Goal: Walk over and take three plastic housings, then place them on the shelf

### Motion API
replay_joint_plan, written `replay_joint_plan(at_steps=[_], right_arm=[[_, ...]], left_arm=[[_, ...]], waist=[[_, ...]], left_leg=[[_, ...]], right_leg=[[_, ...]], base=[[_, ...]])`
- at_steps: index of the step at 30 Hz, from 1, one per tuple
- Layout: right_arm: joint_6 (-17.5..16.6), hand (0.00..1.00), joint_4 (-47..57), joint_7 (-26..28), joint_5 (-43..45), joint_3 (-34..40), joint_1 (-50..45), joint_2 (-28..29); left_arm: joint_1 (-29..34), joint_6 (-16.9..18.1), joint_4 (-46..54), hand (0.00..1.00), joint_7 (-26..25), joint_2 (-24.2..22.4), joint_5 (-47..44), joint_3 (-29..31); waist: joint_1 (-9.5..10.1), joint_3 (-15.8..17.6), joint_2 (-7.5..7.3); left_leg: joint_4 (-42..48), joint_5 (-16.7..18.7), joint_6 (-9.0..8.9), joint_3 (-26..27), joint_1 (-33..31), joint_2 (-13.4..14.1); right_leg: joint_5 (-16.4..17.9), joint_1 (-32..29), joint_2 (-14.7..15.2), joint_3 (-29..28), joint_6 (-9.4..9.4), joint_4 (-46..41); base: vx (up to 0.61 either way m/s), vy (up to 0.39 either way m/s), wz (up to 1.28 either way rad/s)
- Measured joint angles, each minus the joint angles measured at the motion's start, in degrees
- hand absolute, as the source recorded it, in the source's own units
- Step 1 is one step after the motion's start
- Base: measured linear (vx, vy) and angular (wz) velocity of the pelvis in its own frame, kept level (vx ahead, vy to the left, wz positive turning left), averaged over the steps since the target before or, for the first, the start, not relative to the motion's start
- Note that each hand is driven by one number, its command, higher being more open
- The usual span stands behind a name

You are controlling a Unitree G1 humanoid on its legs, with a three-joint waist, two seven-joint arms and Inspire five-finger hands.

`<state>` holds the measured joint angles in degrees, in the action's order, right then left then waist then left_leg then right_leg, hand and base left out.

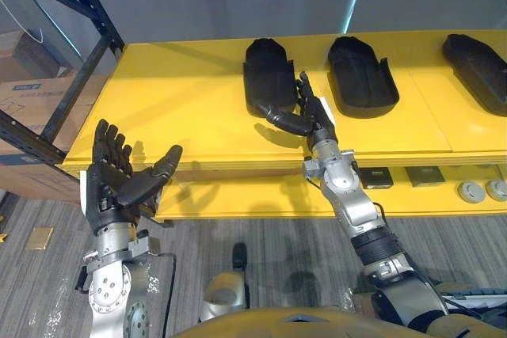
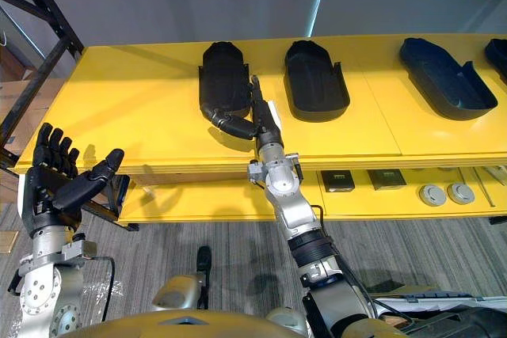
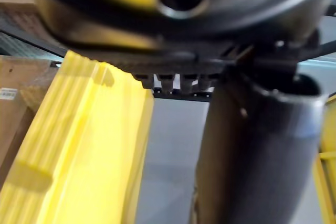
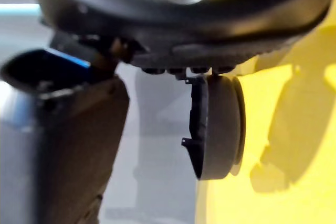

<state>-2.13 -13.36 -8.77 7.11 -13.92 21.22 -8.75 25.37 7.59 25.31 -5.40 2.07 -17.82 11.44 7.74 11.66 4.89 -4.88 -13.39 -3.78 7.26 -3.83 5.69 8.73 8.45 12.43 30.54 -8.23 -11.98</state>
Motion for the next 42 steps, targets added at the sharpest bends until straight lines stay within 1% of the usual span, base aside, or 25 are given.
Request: replay_joint_plan(at_steps=[5,9,11,13,16,26,30,31,32,33,34,36,37,38,40,42], right_arm=[[0.12,1.00,-0.67,1.34,0.05,-0.16,0.05,-0.03],[0.09,1.00,-0.71,4.70,0.08,-0.51,0.09,-0.06],[0.09,1.00,-0.71,5.49,0.07,-1.12,0.10,-0.08],[0.09,1.00,-0.75,5.96,0.07,-2.03,0.10,-0.15],[0.09,1.00,-0.76,6.06,0.08,-2.45,0.11,-0.15],[0.09,1.00,-1.10,5.57,0.00,-2.45,0.11,-0.46],[0.09,1.00,-1.10,3.64,-0.62,-2.44,0.22,-0.48],[-0.01,1.00,-1.10,2.34,-2.82,-2.40,0.46,-0.47],[-0.59,1.00,-1.10,1.14,-4.58,-2.44,0.47,-0.48],[-2.10,1.00,-1.04,-1.10,-6.70,-2.23,0.50,-0.47],[-3.18,1.00,0.46,-3.31,-6.85,-1.71,0.49,-0.42],[-3.62,1.00,3.33,-4.55,-6.85,-1.06,0.37,-0.39],[-4.89,1.00,7.01,-5.70,-6.91,-0.42,0.08,-0.43],[-6.80,1.00,11.52,-6.36,-6.90,0.47,-0.42,-0.45],[-9.99,1.00,16.59,-7.00,-6.95,1.52,-0.63,-0.54],[-15.10,1.00,24.53,-7.44,-8.15,4.86,-2.12,-1.07]], left_arm=[[-0.01,0.02,0.05,1.00,0.37,0.00,-0.02,-0.06],[-0.07,0.02,0.08,1.00,0.81,0.00,-0.39,-0.13],[-0.06,0.02,0.10,1.00,1.10,0.00,-0.87,-0.19],[-0.05,0.02,0.11,1.00,1.18,0.00,-0.86,-0.47],[-0.05,0.02,0.11,1.00,1.18,0.01,-0.86,-0.46],[-0.04,0.02,0.11,1.00,1.28,0.01,-2.03,-0.46],[-0.04,0.02,0.11,1.00,1.71,0.02,-2.07,-0.48],[-0.04,0.04,0.11,1.00,1.92,0.02,-2.08,-0.59],[-0.06,0.13,0.11,1.00,2.00,0.03,-2.08,-0.74],[0.00,0.67,0.10,1.00,2.07,0.04,-2.08,-1.33],[-0.08,1.66,0.10,1.00,2.43,0.05,-2.08,-2.16],[-0.18,2.39,0.11,1.00,2.92,0.07,-2.08,-2.68],[-0.38,2.61,0.17,1.00,3.61,0.15,-2.08,-2.81],[-0.55,2.61,0.41,1.00,3.87,0.28,-2.05,-2.86],[-0.56,2.61,1.29,1.00,3.89,0.57,-2.04,-2.83],[-1.65,2.60,2.26,1.00,4.23,2.16,-2.05,-2.75]], waist=[[-0.02,-0.01,-0.02],[-0.02,-0.04,-0.09],[-0.03,-0.13,-0.25],[-0.03,-0.39,-0.72],[0.04,-0.53,-0.98],[0.00,-0.54,-1.00],[0.00,-0.55,-1.00],[-0.02,-0.55,-1.00],[0.00,-0.55,-1.00],[-0.01,-0.55,-1.01],[-0.16,-0.55,-1.00],[-0.32,-0.55,-1.00],[-0.55,-0.55,-1.00],[-0.93,-0.55,-1.00],[-1.42,-0.55,-1.00],[-1.89,-0.57,-0.98]], left_leg=[[0.01,-0.01,0.00,0.06,-0.40,0.02],[0.02,-0.23,0.11,0.15,-0.70,-0.04],[0.02,-0.23,0.10,0.13,-0.69,-0.02],[0.01,-0.22,0.09,0.13,-0.68,-0.01],[0.00,-0.11,0.26,0.08,-0.69,-0.01],[0.01,-0.14,0.30,0.09,-0.62,0.04],[0.01,-0.35,-0.02,0.17,-0.63,0.08],[0.01,-0.35,-0.02,0.26,-0.63,0.11],[0.01,-0.35,-0.02,0.30,-0.63,0.12],[0.01,-0.35,-0.02,0.39,-0.61,0.15],[0.01,-0.35,-0.02,0.49,-0.59,0.19],[0.01,-0.33,-0.04,0.66,-0.54,0.26],[0.01,-0.31,-0.05,0.81,-0.49,0.36],[0.02,-0.28,-0.08,0.92,-0.45,0.61],[0.02,-0.21,-0.13,1.48,-0.45,0.76],[0.01,0.24,0.13,2.65,0.02,0.80]], right_leg=[[0.09,-0.46,0.06,-0.03,0.02,-0.53],[0.19,-0.78,0.30,-0.12,0.08,-1.08],[0.20,-0.78,0.30,-0.13,0.08,-1.12],[0.36,-0.88,0.34,-0.15,0.12,-1.36],[0.69,-1.29,0.47,-0.15,0.31,-1.76],[0.86,-1.37,0.47,-0.13,0.49,-1.86],[0.71,-1.34,0.46,-0.24,0.21,-1.86],[0.71,-1.33,0.46,-0.35,0.20,-1.88],[0.71,-1.33,0.45,-0.48,0.20,-1.90],[0.70,-1.35,0.45,-0.65,0.19,-1.93],[0.68,-1.38,0.45,-0.77,0.16,-1.94],[0.67,-1.46,0.43,-0.97,0.14,-1.94],[0.66,-1.52,0.40,-1.11,0.14,-1.94],[0.67,-1.89,0.38,-1.22,0.15,-1.94],[0.67,-2.33,0.32,-1.74,0.17,-1.94],[0.66,-2.63,0.30,-2.90,0.17,-1.90]], base=[[-0.01,-0.020,0.00],[0.00,0.000,0.00],[-0.02,-0.015,0.00],[-0.02,-0.015,0.00],[-0.04,-0.023,0.01],[-0.02,-0.024,0.00],[0.00,-0.031,-0.01],[0.00,-0.035,-0.03],[0.00,-0.033,-0.04],[-0.01,-0.031,-0.04],[-0.01,-0.024,-0.05],[0.00,-0.006,-0.05],[0.00,0.000,-0.06],[-0.01,-0.009,-0.09],[-0.01,-0.018,-0.16],[-0.01,-0.027,-0.25]])
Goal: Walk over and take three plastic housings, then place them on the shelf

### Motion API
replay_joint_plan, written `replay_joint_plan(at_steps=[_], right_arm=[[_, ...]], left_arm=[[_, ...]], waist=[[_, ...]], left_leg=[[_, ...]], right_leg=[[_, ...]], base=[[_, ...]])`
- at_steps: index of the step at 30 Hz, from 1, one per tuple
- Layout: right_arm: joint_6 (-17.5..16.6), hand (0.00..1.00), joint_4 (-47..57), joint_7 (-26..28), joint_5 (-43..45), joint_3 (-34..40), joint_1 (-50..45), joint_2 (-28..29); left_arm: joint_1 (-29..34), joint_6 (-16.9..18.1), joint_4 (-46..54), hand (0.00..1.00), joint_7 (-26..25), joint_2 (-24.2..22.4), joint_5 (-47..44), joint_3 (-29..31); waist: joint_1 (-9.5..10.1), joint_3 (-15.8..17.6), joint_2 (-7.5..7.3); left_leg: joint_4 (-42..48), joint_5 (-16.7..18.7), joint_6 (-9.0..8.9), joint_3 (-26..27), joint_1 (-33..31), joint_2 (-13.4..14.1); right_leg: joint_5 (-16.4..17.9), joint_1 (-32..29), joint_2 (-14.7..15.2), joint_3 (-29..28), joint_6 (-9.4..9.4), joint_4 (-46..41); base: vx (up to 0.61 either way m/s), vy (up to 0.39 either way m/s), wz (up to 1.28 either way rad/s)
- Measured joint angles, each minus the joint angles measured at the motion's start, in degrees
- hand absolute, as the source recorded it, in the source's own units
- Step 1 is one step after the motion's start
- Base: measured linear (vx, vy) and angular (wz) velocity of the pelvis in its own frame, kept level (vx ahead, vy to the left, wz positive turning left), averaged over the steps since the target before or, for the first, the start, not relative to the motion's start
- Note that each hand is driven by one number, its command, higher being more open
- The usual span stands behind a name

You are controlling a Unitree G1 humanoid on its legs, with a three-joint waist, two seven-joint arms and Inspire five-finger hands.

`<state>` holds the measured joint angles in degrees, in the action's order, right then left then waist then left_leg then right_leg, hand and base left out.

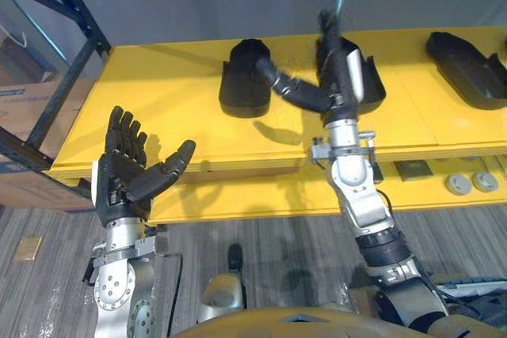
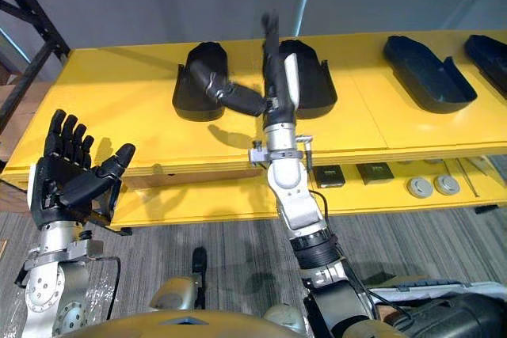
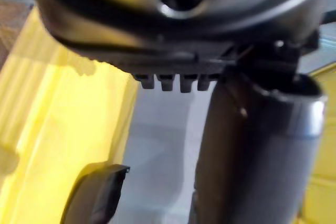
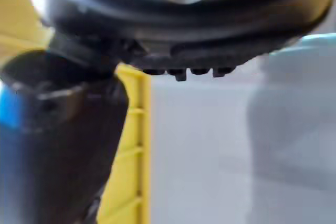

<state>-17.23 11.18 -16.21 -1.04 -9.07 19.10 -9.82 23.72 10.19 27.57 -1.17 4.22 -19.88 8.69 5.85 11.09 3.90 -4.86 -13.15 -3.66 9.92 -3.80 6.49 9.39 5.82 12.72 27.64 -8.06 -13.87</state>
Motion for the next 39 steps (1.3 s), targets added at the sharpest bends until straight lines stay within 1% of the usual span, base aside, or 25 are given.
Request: replay_joint_plan(at_steps=[1,2,4,5,6,8,9,10,13,14,16,19,22,26,33,37,39], right_arm=[[-1.27,1.00,1.78,0.00,0.00,1.18,-0.85,-0.49],[-3.36,1.00,5.00,0.05,0.20,3.65,-2.67,-1.84],[-5.98,1.00,8.22,0.85,1.76,8.10,-5.85,-3.83],[-6.37,1.00,8.70,0.99,2.01,9.45,-7.02,-4.23],[-6.91,1.00,9.08,1.22,2.04,12.14,-9.27,-4.47],[-6.96,1.00,9.15,1.56,2.09,16.00,-12.31,-4.56],[-6.93,1.00,9.16,1.71,2.32,18.12,-14.35,-4.61],[-6.86,1.00,9.16,1.78,3.02,19.12,-15.51,-4.62],[-6.79,1.00,9.35,3.26,6.56,21.44,-18.92,-5.64],[-6.77,1.00,9.37,3.97,6.75,21.94,-19.32,-5.72],[-6.76,1.00,9.51,5.06,7.17,22.63,-20.21,-5.72],[-6.70,1.00,9.55,6.35,7.17,23.12,-20.64,-5.72],[-6.48,1.00,9.56,6.78,8.35,23.16,-20.69,-5.72],[-5.87,1.00,9.84,6.78,8.43,23.27,-21.20,-5.71],[-5.41,1.00,9.94,6.58,8.81,24.47,-22.86,-5.71],[-4.34,1.00,9.97,6.22,8.79,24.61,-22.85,-5.70],[-4.34,1.00,10.02,6.15,8.77,24.62,-22.85,-5.70]], left_arm=[[-0.59,-0.04,-0.01,1.00,0.04,0.57,-0.02,0.06],[-1.72,-0.05,-0.01,1.00,0.05,1.41,-0.05,0.58],[-3.11,-0.26,-0.09,1.00,-0.21,2.10,-0.06,2.54],[-3.44,-0.36,-0.18,1.00,-0.25,2.37,-0.06,3.14],[-3.78,-0.50,-0.33,1.00,-0.42,2.95,-0.05,4.14],[-4.55,-0.87,-0.97,1.00,-1.20,3.15,0.01,4.91],[-5.59,-1.64,-1.87,1.00,-1.46,3.16,0.12,5.34],[-6.25,-1.78,-3.11,1.00,-1.68,3.32,0.32,5.78],[-8.85,-4.16,-8.96,1.00,-2.46,3.71,2.58,6.14],[-9.27,-4.68,-10.63,1.00,-2.52,3.87,2.58,6.14],[-10.60,-6.24,-14.26,1.00,-2.44,4.67,2.56,6.11],[-12.59,-8.14,-19.59,1.00,-2.57,5.54,2.56,6.07],[-14.04,-9.06,-22.92,1.00,-2.75,5.73,2.55,5.70],[-14.54,-9.44,-23.80,1.00,-2.64,5.83,2.51,5.38],[-15.47,-9.90,-26.14,1.00,-1.25,5.87,2.48,3.93],[-17.08,-10.28,-27.42,1.00,-0.30,7.03,2.44,3.90],[-17.17,-10.34,-27.59,1.00,-0.01,7.62,2.44,3.75]], waist=[[-0.07,-0.01,-0.01],[-0.36,-0.23,-0.02],[-1.71,-0.70,-0.02],[-2.03,-0.93,-0.02],[-2.99,-1.37,0.02],[-3.55,-1.69,0.42],[-4.07,-1.92,0.78],[-4.57,-2.08,1.03],[-5.42,-2.57,1.77],[-5.94,-2.58,1.80],[-6.29,-2.61,1.67],[-6.30,-2.58,1.37],[-7.09,-2.50,1.01],[-7.63,-2.50,0.95],[-8.07,-2.53,1.00],[-7.92,-2.49,0.93],[-7.99,-2.47,0.91]], left_leg=[[0.00,0.04,-0.05,0.26,0.20,0.00],[-0.01,0.11,-0.14,0.76,0.35,0.02],[-0.01,0.13,-0.17,1.49,0.32,0.07],[-0.01,0.11,-0.12,1.77,0.32,0.11],[-0.01,0.03,0.05,2.11,0.38,0.13],[-0.01,0.09,0.08,3.19,0.85,0.21],[-0.02,0.20,0.16,3.46,0.96,0.16],[-0.02,0.29,0.12,3.67,1.04,0.17],[-0.04,0.87,-0.09,4.58,1.40,0.30],[-0.04,0.90,-0.12,4.67,1.40,0.31],[-0.03,0.95,-0.16,5.05,1.41,0.41],[-0.02,0.92,-0.14,6.27,1.46,0.73],[-0.02,0.90,-0.11,6.64,1.82,0.74],[-0.20,1.66,-0.35,7.27,2.32,0.97],[-0.17,1.59,-0.26,8.25,2.38,1.19],[-0.07,1.44,0.02,8.93,2.39,1.12],[-0.17,1.49,0.01,9.17,2.39,1.13]], right_leg=[[0.00,0.06,0.02,-0.17,-0.01,0.05],[-0.06,-0.06,0.04,-0.65,-0.07,0.14],[-0.21,-0.64,0.07,-1.39,-0.19,0.19],[-0.27,-0.81,0.07,-1.59,-0.18,0.26],[-0.45,-0.84,0.03,-1.94,-0.29,0.56],[-0.95,-0.89,-0.02,-2.95,-0.33,1.12],[-1.06,-0.88,0.02,-3.21,-0.43,1.23],[-1.09,-0.94,0.03,-3.42,-0.45,1.32],[-1.34,-1.06,-0.07,-4.32,-0.48,1.88],[-1.42,-1.05,-0.11,-4.39,-0.49,2.06],[-1.55,-1.29,-0.16,-4.73,-0.42,2.08],[-2.10,-1.64,-0.42,-6.06,-0.34,2.21],[-2.35,-1.47,-0.43,-6.44,-0.35,2.42],[-2.47,-1.30,-0.66,-7.06,-0.28,2.99],[-3.23,-1.62,-0.93,-7.98,-0.23,3.79],[-4.12,-1.62,-0.95,-8.85,-0.35,4.39],[-4.53,-1.51,-1.04,-9.04,-0.39,5.05]], base=[[0.00,-0.033,-0.20],[0.01,-0.029,-0.16],[0.01,-0.027,-0.20],[0.02,-0.030,-0.19],[0.03,-0.030,-0.22],[0.03,-0.028,-0.23],[0.02,-0.019,-0.15],[0.02,-0.024,-0.18],[0.01,-0.020,-0.14],[0.01,-0.016,-0.06],[0.01,-0.016,-0.11],[0.03,-0.020,-0.19],[0.01,-0.013,-0.07],[-0.03,-0.006,-0.09],[-0.01,-0.005,-0.07],[0.02,0.004,-0.08],[0.00,0.009,-0.06]])
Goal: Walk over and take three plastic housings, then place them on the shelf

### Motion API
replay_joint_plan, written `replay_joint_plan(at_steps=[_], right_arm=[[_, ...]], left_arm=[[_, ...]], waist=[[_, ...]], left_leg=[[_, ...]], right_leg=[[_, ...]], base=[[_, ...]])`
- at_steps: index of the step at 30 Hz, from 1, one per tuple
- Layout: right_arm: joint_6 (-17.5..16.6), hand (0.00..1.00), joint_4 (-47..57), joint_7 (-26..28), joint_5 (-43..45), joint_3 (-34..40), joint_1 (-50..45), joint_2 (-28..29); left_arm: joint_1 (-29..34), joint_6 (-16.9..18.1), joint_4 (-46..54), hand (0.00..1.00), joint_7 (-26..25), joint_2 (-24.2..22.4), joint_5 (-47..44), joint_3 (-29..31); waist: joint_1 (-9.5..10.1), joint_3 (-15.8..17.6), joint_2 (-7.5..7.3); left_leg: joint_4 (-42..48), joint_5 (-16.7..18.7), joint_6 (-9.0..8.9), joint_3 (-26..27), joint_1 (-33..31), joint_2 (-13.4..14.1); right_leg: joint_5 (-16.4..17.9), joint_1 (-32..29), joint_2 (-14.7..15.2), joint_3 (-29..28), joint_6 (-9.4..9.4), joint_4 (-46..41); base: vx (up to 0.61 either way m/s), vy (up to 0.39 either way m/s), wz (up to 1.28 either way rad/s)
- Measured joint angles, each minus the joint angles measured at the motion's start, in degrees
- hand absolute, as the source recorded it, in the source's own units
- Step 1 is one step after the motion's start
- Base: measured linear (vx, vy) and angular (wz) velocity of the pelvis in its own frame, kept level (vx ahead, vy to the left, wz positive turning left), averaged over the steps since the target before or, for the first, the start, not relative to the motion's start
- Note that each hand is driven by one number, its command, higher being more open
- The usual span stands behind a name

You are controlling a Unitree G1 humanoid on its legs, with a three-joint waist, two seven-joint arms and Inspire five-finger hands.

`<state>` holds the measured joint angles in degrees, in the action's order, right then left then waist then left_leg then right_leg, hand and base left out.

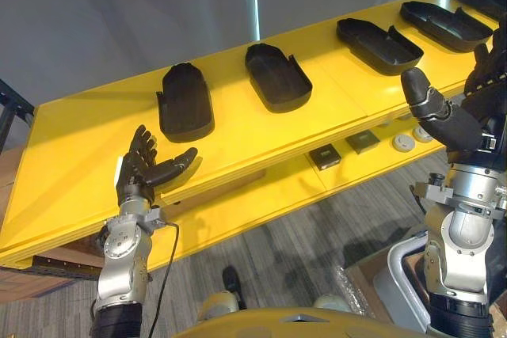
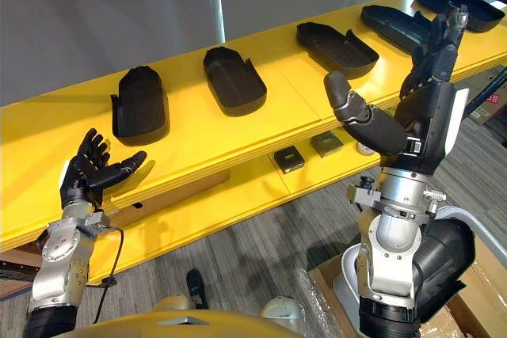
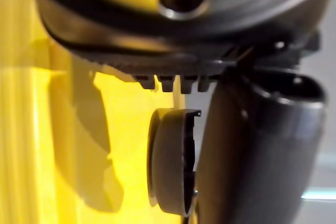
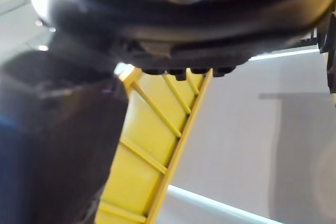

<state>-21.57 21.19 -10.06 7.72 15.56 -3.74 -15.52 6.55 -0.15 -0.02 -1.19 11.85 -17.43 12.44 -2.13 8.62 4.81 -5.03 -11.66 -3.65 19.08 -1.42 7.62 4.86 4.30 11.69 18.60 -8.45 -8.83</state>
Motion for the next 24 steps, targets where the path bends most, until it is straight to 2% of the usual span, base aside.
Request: replay_joint_plan(at_steps=[24], right_arm=[[1.41,1.00,0.02,-0.65,0.00,-0.46,0.00,0.07]], left_arm=[[-1.22,-0.08,-1.01,1.00,2.11,1.81,-0.53,-0.18]], waist=[[-0.33,0.62,-0.97]], left_leg=[[-0.06,0.20,-0.13,0.83,0.35,0.04]], right_leg=[[-1.29,0.22,-0.23,-0.55,-0.02,2.04]], base=[[0.00,0.000,0.00]])
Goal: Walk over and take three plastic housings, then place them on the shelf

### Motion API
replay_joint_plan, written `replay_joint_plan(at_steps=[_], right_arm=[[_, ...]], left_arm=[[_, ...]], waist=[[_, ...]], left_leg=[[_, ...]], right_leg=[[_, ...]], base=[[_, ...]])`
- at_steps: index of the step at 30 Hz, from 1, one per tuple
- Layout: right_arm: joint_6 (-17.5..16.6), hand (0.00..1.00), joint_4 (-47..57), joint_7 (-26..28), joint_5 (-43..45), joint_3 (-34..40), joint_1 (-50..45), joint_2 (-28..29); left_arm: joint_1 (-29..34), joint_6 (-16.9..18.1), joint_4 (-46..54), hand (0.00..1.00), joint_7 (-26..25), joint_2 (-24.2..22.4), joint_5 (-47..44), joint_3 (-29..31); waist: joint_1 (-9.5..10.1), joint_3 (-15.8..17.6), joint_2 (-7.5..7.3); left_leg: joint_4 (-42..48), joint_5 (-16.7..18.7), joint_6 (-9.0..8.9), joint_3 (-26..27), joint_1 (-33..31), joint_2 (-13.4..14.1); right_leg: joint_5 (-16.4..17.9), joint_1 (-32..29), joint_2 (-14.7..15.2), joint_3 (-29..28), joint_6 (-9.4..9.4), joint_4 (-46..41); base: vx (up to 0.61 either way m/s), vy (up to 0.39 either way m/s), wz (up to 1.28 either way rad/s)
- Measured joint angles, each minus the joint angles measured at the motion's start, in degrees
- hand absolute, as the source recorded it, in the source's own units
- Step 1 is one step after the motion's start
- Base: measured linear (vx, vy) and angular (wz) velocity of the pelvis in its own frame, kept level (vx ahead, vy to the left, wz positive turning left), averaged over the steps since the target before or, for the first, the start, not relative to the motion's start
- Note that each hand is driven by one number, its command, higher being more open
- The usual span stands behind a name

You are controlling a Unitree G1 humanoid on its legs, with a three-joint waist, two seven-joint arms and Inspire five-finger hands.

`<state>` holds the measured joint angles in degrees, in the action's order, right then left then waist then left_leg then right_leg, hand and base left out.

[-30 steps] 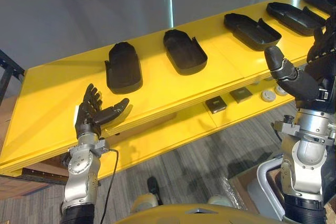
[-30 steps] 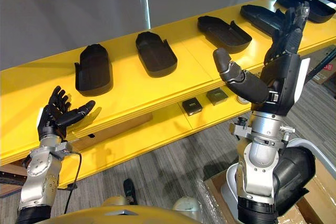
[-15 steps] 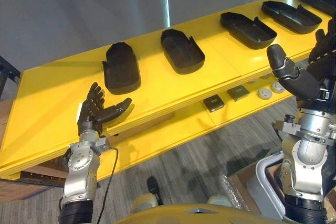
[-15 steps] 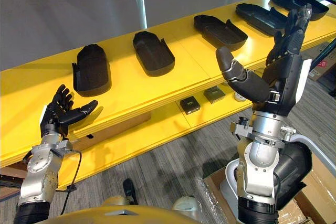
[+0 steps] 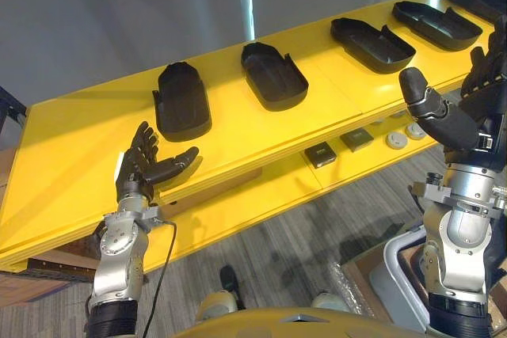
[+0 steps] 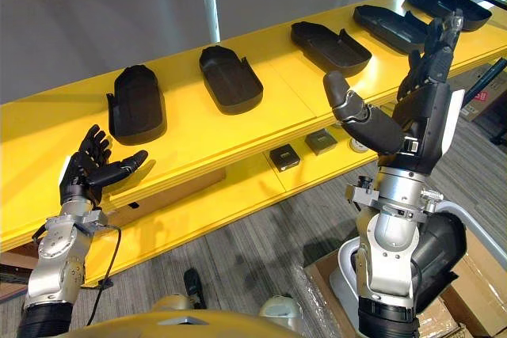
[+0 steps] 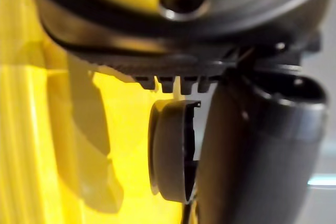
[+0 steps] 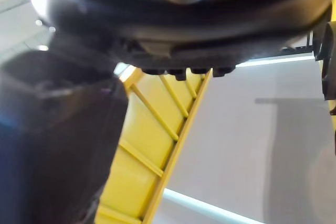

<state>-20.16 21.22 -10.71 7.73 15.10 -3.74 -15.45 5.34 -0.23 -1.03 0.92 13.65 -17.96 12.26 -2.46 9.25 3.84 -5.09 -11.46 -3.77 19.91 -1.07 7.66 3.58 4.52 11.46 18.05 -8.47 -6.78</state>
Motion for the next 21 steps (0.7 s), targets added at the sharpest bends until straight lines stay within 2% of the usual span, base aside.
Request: replay_joint_plan(at_steps=[21], right_arm=[[0.77,1.00,0.00,-0.96,0.05,-0.05,0.00,0.03]], left_arm=[[-3.25,0.06,-3.00,1.00,0.51,0.96,-0.02,0.00]], waist=[[-0.15,0.18,-0.28]], left_leg=[[-0.01,0.01,0.02,0.76,0.04,-0.01]], right_leg=[[-0.84,-0.04,-0.06,-0.74,0.13,1.08]], base=[[0.00,0.000,0.00]])
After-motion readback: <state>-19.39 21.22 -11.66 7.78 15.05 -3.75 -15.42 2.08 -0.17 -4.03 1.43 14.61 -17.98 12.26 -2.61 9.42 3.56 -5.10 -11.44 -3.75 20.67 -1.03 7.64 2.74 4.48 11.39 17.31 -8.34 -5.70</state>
